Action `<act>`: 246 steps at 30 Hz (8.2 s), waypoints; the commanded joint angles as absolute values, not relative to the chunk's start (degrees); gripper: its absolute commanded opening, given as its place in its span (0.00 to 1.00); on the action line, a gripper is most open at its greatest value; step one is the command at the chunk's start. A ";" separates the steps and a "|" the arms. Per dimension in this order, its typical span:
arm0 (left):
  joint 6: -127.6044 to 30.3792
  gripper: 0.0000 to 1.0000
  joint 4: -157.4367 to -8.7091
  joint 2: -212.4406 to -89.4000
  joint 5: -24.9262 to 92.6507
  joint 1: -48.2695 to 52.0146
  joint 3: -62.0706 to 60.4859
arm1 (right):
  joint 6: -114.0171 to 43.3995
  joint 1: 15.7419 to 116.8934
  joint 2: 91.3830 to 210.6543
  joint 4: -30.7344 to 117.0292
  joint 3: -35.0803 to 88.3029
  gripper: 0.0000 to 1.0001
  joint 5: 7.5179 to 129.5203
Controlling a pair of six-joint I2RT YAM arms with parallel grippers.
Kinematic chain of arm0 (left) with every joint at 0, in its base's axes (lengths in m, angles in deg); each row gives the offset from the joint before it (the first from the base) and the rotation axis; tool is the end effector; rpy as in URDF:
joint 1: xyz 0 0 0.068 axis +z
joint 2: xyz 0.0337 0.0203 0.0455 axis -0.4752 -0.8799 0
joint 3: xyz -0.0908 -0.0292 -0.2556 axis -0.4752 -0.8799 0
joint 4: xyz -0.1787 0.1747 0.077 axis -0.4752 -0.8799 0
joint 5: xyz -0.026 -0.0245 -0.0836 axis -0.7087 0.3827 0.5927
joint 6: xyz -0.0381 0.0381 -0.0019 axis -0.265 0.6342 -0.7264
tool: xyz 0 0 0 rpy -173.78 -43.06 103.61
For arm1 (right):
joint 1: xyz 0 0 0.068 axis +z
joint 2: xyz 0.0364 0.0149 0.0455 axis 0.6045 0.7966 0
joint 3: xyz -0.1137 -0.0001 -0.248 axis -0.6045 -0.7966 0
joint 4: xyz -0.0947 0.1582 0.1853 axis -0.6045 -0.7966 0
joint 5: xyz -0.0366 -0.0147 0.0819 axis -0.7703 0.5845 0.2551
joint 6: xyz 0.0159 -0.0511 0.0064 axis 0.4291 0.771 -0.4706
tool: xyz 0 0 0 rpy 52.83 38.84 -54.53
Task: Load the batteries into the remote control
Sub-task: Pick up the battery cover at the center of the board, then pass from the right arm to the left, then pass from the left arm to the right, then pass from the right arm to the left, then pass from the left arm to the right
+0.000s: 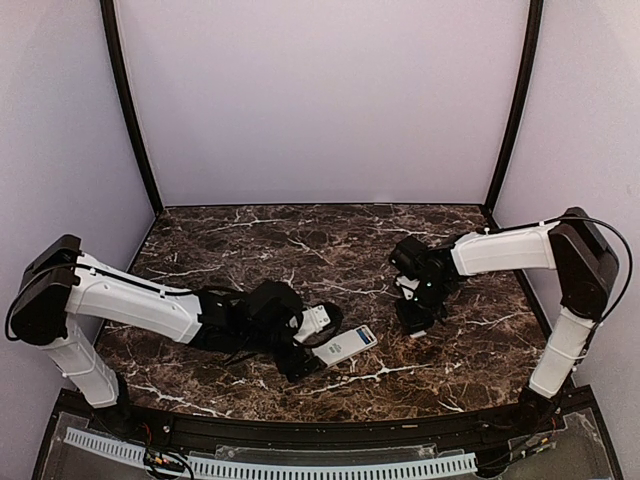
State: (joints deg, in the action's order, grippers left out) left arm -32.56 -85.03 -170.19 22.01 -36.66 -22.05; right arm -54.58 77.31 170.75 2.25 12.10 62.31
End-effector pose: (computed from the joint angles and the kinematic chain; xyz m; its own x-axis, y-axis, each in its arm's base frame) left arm 0.1452 -0.3067 0.1749 -0.2213 0.6595 -0.7184 0.9056 0.4122 0.0995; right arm 0.2389 0.2024 0.1542 -0.9633 -0.2367 -0.1268 -0.2488 0.9644 0.0896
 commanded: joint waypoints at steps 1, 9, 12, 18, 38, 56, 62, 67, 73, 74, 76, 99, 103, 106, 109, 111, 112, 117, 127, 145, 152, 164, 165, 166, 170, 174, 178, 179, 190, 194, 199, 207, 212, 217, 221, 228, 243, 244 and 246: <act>-28.91 0.90 -85.35 -165.27 24.24 -36.58 -24.28 | -51.80 77.43 171.20 1.20 11.12 0.00 65.08; -17.14 0.88 -85.35 -155.72 27.09 -36.65 -25.42 | -38.86 79.70 162.09 0.04 13.55 0.00 81.21; -9.17 0.87 -85.35 -152.65 30.17 -36.83 -26.46 | -35.66 81.13 158.75 -1.29 14.03 0.00 87.93; 9.10 0.86 -85.35 -146.28 37.08 -39.46 -29.14 | -33.17 88.37 155.96 -0.68 17.04 0.00 100.91; 20.17 0.57 -82.84 -146.09 35.17 -41.50 -26.71 | -29.17 97.53 163.82 -5.05 29.95 0.00 106.33; 19.93 0.30 -84.32 -148.31 36.10 -41.50 -25.00 | -28.27 97.72 166.97 -4.77 32.02 0.00 106.35; 19.07 0.19 -84.25 -148.29 37.12 -41.50 -24.97 | -27.44 97.67 167.38 -4.78 32.28 0.00 105.62; 18.22 0.07 -84.10 -148.08 36.75 -41.46 -25.00 | -27.69 97.71 167.67 -4.08 32.10 0.00 105.38; 14.57 0.00 -83.74 -147.62 34.92 -41.50 -25.17 | -27.81 97.62 166.49 -4.11 32.10 0.00 102.23; 13.42 0.00 -83.59 -147.59 33.93 -41.50 -25.04 | -27.64 97.65 165.85 -4.34 32.10 0.00 101.08; 9.00 0.00 -84.13 -147.95 32.16 -41.50 -24.42 | -27.38 97.56 163.49 -3.94 31.82 0.08 96.41; -25.41 0.00 -99.30 -153.06 49.39 -34.52 -7.45 | -15.61 94.85 138.64 22.96 12.36 0.52 85.40; -25.40 0.00 -99.02 -153.03 49.65 -34.48 -7.59 | -16.13 94.63 139.37 25.34 10.85 0.48 88.31; -25.36 0.00 -98.91 -152.83 49.60 -34.47 -7.65 | -16.11 94.63 141.01 24.07 11.06 0.42 91.15; -25.11 0.00 -99.04 -152.73 49.25 -34.47 -7.66 | -16.56 94.67 141.90 23.60 10.69 0.37 92.72; -25.01 0.00 -98.92 -152.62 49.23 -34.47 -7.66 | -17.07 94.60 142.09 24.20 10.17 0.31 93.35; -24.96 0.00 -98.82 -152.56 49.24 -34.47 -7.75 | -17.43 94.59 142.03 24.59 9.92 0.28 93.68; -24.67 0.00 -97.97 -151.90 49.78 -34.51 -8.27 | -18.75 94.40 141.79 25.30 9.69 0.13 93.90; -25.15 0.01 -96.34 -151.38 50.55 -34.26 -8.66 | -21.41 94.15 141.40 25.85 10.82 0.00 95.34; -43.11 0.71 -58.22 -141.40 39.79 -32.30 -22.60 | -43.83 90.01 133.19 66.91 5.98 0.00 86.86; -52.48 0.60 -40.98 -146.35 42.22 -32.29 -20.99 | -43.89 90.51 135.82 77.97 5.81 0.00 86.63; -59.70 0.43 -24.84 -155.52 43.33 -32.27 -17.97 | -42.67 91.53 136.39 77.67 6.20 0.00 88.76; -59.75 0.43 -24.76 -155.73 43.56 -32.27 -17.46 | -42.60 91.58 136.46 77.48 6.18 0.00 88.74; -59.85 0.42 -24.33 -156.06 43.76 -32.27 -17.26 | -42.49 91.57 136.47 77.41 6.16 0.00 88.82; -59.89 0.39 -22.66 -156.53 43.98 -32.32 -16.77 | -42.56 91.66 136.80 77.20 6.19 0.00 89.22; -59.49 0.30 -22.72 -156.78 44.22 -32.28 -16.19 | -42.57 91.67 136.99 76.84 6.17 0.00 89.27; -59.36 0.17 -22.99 -157.06 44.59 -32.27 -15.74 | -42.38 91.66 137.07 76.63 6.25 0.00 89.51; -59.31 0.14 -23.01 -157.14 44.74 -32.32 -15.70 | -42.26 91.66 137.03 76.45 6.24 0.00 89.67; -58.36 0.07 -23.19 -157.65 46.01 -32.28 -15.09 | -41.67 91.68 137.39 73.72 7.65 0.00 92.34; -58.11 0.00 -22.80 -157.71 47.18 -32.27 -14.99 | -41.59 91.64 137.61 73.42 7.50 0.00 92.17; -57.18 0.00 -23.43 -156.82 46.69 -32.27 -15.98 | -40.61 91.68 136.93 70.39 7.94 0.00 91.49; -53.98 0.00 -35.16 -153.73 44.91 -32.27 -16.07 | -35.66 89.56 133.33 48.94 14.33 0.52 90.96; -50.54 0.00 -47.87 -152.10 46.43 -32.27 -15.51 | -31.02 86.09 133.33 25.47 22.65 0.98 96.30; -49.13 0.00 -54.14 -152.44 50.96 -32.27 -14.34 | -27.81 84.80 136.86 15.00 27.87 0.84 101.41; -49.54 0.00 -54.31 -152.67 52.70 -32.27 -14.56 | -27.26 84.49 138.75 14.54 28.94 0.64 105.34; -50.29 0.00 -54.38 -153.75 52.90 -32.27 -14.51 | -28.43 84.48 141.49 15.21 28.74 0.44 107.55; -50.13 0.00 -53.79 -154.28 54.16 -32.27 -14.47 | -30.90 84.40 142.87 18.18 26.15 0.09 110.65; -50.13 0.00 -53.66 -154.27 54.16 -32.27 -14.50 | -30.93 84.39 142.89 18.30 26.06 0.07 110.98; -50.13 0.00 -53.56 -154.32 54.22 -32.27 -14.63 | -30.97 84.39 143.06 18.34 25.91 0.05 111.65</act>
